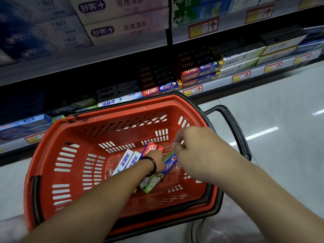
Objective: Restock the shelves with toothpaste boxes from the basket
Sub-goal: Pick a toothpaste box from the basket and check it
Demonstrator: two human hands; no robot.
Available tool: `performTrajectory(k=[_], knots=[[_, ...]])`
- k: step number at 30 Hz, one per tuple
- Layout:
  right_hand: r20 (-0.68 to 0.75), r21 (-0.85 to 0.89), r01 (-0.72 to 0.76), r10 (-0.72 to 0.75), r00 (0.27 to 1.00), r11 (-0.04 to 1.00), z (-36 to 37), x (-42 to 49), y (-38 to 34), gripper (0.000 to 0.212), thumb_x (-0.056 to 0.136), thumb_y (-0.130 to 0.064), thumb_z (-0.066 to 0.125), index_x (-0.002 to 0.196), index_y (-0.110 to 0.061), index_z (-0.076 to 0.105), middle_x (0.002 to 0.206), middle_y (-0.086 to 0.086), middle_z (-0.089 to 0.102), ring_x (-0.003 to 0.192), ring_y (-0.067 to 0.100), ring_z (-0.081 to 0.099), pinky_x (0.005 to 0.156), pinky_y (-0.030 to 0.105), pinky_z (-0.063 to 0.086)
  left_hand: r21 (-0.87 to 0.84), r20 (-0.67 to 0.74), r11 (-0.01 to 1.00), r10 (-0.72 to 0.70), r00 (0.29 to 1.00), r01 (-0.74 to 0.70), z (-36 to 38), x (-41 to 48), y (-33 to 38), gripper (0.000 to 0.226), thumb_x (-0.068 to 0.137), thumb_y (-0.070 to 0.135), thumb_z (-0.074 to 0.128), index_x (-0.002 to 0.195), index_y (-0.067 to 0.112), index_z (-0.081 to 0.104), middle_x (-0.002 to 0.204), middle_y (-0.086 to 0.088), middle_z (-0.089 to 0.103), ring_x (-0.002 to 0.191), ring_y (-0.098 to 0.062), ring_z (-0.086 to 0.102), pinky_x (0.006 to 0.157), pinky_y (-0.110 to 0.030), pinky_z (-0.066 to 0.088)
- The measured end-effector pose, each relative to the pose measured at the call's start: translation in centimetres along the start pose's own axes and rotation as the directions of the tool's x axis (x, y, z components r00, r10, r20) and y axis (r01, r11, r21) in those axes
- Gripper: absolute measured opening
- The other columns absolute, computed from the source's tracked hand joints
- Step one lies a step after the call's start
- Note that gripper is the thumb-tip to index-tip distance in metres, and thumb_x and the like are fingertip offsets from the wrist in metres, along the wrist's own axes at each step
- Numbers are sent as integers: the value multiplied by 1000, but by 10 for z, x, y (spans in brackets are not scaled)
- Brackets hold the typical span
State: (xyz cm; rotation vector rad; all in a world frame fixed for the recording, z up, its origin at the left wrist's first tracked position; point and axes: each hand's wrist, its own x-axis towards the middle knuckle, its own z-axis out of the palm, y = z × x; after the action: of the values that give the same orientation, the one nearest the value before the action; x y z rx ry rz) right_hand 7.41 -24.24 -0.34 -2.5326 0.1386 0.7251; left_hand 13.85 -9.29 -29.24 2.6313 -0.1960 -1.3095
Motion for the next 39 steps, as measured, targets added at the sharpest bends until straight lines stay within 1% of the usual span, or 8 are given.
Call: performTrajectory(k=[5,11,14,19,22,25,34,39], knots=[[-7,44,-3,3,1000,999,0,4,3,17,102,-24,58,108,-24,73,108,4,70,93,26,69,82,42,63,-222,-112,975,-20,994,-6,-31,-55,-1,32,87,17,68,61,22,50,68,-3,54,63,-19,51,59,-31,42],[-14,44,35,-34,999,998,7,6,3,16,104,-25,55,110,-26,71,106,1,70,87,21,68,69,33,57,-411,-165,908,8,986,-76,-48,-87,-18,5,92,18,75,93,12,75,80,-10,73,58,-11,65,52,-18,45],[-15,28,51,-50,999,998,8,6,1,15,104,-25,55,109,-26,70,111,2,69,92,21,67,74,34,58,-551,-189,827,8,982,-113,-54,-104,-22,6,95,12,73,100,9,73,55,-6,61,46,-1,61,53,-19,46],[0,6,82,-82,997,997,9,3,-5,18,107,-26,54,112,-20,70,113,6,70,92,21,67,67,30,55,-711,-196,690,-9,981,-136,-64,-129,-25,26,95,9,73,121,9,71,85,2,80,76,-10,75,71,-29,60],[3,13,84,-84,996,996,10,2,-10,20,107,-27,54,114,-20,71,108,4,70,90,20,68,76,37,61,-757,-196,636,-8,981,-146,-70,-147,-27,25,96,6,72,120,9,69,96,-4,81,87,-17,78,79,-35,63],[20,16,103,-103,994,995,11,-2,-17,22,108,-28,52,114,-22,72,105,1,69,87,16,67,62,28,52,-783,-219,600,-18,975,-165,-76,-164,-31,23,96,7,71,119,9,68,99,-5,81,92,-20,78,90,-43,63],[48,44,135,-137,989,990,13,-7,-31,23,109,-34,53,115,-23,72,112,2,68,84,15,65,58,25,45,-878,-266,432,-80,961,-207,-99,-216,-40,22,100,10,68,121,8,63,108,-10,79,99,-23,78,93,-52,61],[58,54,160,-164,985,986,17,-6,-36,20,108,-28,52,112,-25,72,109,-1,70,83,14,66,59,25,45,-928,-249,304,-80,965,-214,-119,-249,-40,30,99,9,68,127,5,61,112,-13,78,100,-23,78,82,-43,65]])
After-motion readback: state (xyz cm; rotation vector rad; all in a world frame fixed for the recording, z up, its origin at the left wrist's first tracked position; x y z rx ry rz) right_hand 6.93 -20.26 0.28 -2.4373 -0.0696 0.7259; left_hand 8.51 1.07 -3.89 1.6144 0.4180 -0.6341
